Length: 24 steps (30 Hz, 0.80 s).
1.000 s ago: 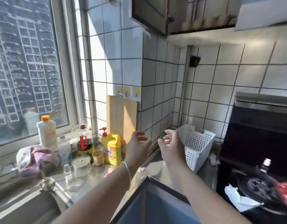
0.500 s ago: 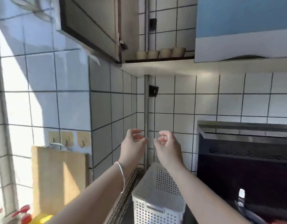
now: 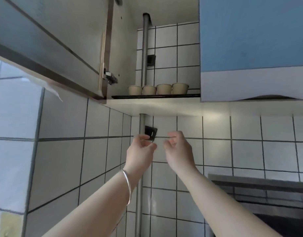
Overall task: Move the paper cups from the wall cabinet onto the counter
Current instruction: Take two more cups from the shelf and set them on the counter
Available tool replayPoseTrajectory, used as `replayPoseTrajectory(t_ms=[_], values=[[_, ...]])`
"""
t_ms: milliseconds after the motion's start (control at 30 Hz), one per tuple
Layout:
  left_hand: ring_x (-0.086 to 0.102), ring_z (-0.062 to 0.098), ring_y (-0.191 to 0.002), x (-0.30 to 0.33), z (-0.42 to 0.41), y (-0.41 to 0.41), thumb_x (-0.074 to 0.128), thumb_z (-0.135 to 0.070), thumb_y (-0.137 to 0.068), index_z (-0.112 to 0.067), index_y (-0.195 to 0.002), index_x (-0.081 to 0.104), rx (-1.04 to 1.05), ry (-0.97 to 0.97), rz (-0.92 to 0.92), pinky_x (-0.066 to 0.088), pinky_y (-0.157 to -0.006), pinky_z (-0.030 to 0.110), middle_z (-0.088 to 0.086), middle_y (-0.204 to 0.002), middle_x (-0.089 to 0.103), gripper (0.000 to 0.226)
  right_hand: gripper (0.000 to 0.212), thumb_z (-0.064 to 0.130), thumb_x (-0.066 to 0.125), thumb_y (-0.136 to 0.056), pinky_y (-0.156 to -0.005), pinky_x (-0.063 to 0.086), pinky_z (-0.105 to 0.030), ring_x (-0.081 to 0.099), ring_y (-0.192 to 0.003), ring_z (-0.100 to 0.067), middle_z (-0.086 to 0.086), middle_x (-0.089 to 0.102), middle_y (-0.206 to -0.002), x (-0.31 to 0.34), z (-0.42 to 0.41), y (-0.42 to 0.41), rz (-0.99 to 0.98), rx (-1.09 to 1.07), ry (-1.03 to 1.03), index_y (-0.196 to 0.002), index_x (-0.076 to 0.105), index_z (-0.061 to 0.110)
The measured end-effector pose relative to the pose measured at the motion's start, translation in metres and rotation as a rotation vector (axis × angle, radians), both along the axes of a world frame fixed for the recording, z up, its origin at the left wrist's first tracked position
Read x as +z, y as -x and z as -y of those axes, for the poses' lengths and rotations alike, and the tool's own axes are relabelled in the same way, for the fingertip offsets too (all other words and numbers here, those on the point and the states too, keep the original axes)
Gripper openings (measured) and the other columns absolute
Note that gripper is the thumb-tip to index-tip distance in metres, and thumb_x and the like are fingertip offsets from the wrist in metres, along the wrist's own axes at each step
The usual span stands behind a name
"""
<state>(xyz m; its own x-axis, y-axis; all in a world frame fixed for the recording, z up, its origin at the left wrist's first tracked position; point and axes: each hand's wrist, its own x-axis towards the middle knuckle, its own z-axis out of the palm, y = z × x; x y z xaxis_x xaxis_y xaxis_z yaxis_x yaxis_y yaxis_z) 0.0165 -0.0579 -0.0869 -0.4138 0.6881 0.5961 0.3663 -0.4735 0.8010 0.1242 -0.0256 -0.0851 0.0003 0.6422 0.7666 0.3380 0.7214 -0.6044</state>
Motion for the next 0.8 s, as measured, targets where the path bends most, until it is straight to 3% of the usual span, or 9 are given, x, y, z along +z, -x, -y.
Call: replayPoseTrajectory(t_ms=[67,167,300,400,533,633,700,800], values=[[0.057,0.008,-0.075,0.021,-0.013,0.000,0.059,-0.018,-0.085,-0.026,-0.104,0.048,-0.012,-0.041,-0.012,0.043,-0.059,0.022,-0.014,-0.082,0.058,0.024,0.026,0.020,0.050,-0.090,-0.072,0.038,-0.024,0.057,-0.093,-0.021,-0.003,0.059,-0.104,0.021,-0.017,0.000,-0.016,-0.005,-0.044,-0.115,0.051,0.014],[0.057,0.007,-0.073,0.058,-0.032,0.001,0.059,-0.019,-0.085,-0.026,-0.106,0.047,-0.027,-0.118,-0.056,0.048,-0.059,0.020,-0.015,-0.081,0.057,0.025,0.026,0.018,0.051,-0.089,-0.067,0.038,-0.022,0.056,-0.092,-0.020,-0.005,0.061,-0.108,0.057,-0.038,0.000,-0.007,-0.028,-0.141,-0.115,0.051,0.014],[0.055,0.007,-0.075,0.109,-0.058,0.007,0.059,-0.018,-0.084,-0.024,-0.115,0.051,-0.031,-0.208,-0.086,0.051,-0.073,0.027,-0.012,-0.085,0.057,0.032,0.026,0.014,0.051,-0.088,-0.060,0.034,-0.016,0.052,-0.086,-0.014,0.000,0.058,-0.101,0.104,-0.060,0.004,-0.016,-0.076,-0.274,-0.114,0.052,0.016],[0.050,0.000,-0.071,0.143,-0.072,0.012,0.057,-0.021,-0.085,-0.025,-0.120,0.051,0.043,-0.274,-0.159,0.040,-0.057,0.016,-0.018,-0.076,0.051,0.035,0.026,0.012,0.051,-0.088,-0.057,0.031,-0.014,0.049,-0.082,-0.014,0.001,0.054,-0.097,0.137,-0.069,0.002,0.001,-0.158,-0.360,-0.113,0.052,0.014],[0.050,0.003,-0.066,0.187,-0.104,0.026,0.055,-0.023,-0.086,-0.023,-0.127,0.048,0.115,-0.327,-0.259,0.043,-0.058,0.022,-0.015,-0.070,0.047,0.041,0.030,0.009,0.047,-0.087,-0.069,0.036,-0.025,0.049,-0.087,-0.019,-0.002,0.051,-0.100,0.182,-0.088,0.001,0.018,-0.243,-0.436,-0.117,0.049,0.014],[0.042,0.004,-0.058,0.215,-0.126,0.031,0.053,-0.028,-0.087,-0.025,-0.131,0.046,0.184,-0.246,-0.364,0.036,-0.051,0.020,-0.006,-0.069,0.047,0.044,0.038,0.013,0.046,-0.088,-0.070,0.039,-0.030,0.055,-0.095,-0.027,-0.010,0.055,-0.113,0.212,-0.105,-0.005,0.062,-0.301,-0.326,-0.126,0.043,0.014],[0.049,0.011,-0.063,0.227,-0.138,0.032,0.052,-0.032,-0.088,-0.026,-0.133,0.044,0.169,-0.149,-0.432,0.039,-0.054,0.020,-0.001,-0.083,0.056,0.046,0.046,0.014,0.045,-0.088,-0.069,0.038,-0.029,0.055,-0.104,-0.031,-0.016,0.053,-0.123,0.228,-0.116,-0.009,0.128,-0.366,-0.189,-0.133,0.036,0.011],[0.061,0.026,-0.102,0.239,-0.150,0.034,0.052,-0.032,-0.088,-0.024,-0.138,0.038,0.121,-0.029,-0.516,0.045,-0.076,0.025,0.009,-0.128,0.054,0.053,0.061,0.017,0.047,-0.089,-0.070,0.040,-0.027,0.051,-0.111,-0.031,-0.018,0.046,-0.133,0.245,-0.129,-0.008,0.213,-0.457,0.013,-0.142,0.020,0.004]])
